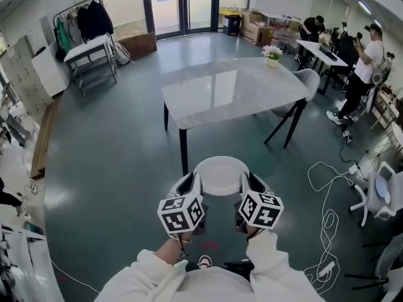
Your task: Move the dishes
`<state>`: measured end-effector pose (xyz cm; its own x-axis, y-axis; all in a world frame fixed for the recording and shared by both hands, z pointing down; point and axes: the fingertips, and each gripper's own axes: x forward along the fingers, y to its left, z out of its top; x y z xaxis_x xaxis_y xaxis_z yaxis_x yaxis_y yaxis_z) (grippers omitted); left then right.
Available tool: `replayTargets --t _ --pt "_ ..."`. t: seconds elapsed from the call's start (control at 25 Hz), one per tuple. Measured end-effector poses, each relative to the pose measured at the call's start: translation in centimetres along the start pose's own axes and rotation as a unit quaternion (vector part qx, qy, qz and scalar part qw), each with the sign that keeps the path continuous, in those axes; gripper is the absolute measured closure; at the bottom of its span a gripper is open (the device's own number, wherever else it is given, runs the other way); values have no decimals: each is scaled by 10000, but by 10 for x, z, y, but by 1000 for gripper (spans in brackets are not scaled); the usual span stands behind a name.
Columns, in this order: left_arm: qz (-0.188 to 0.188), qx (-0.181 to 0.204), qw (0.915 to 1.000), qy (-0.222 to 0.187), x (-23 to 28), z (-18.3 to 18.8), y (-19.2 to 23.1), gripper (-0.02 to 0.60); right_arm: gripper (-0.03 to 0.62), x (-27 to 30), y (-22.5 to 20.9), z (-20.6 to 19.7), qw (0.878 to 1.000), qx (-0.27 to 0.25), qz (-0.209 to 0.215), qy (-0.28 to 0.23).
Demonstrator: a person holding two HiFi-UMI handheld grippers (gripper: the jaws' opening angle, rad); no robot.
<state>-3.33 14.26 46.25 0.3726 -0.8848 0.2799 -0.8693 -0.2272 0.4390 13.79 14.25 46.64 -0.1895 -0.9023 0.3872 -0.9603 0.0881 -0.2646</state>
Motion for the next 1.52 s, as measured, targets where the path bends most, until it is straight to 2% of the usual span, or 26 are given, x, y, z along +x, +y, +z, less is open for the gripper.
replayTargets --t 0.48,0.76,1.08,1.52 --pt "-155 158 9997 115 27 0 -17 541 477 7 -25 9 9998 123 -152 -103" --pt "-266 250 9993 111 60 10 -19 541 477 32 -38 23 9995 149 -225 -181" --pt "-340 276 9990 13 112 41 -11 541 477 82 -43 56 9992 146 -239 -284" --pt "-287 228 9993 95 186 80 14 541 477 163 -44 94 9995 142 -219 -167"
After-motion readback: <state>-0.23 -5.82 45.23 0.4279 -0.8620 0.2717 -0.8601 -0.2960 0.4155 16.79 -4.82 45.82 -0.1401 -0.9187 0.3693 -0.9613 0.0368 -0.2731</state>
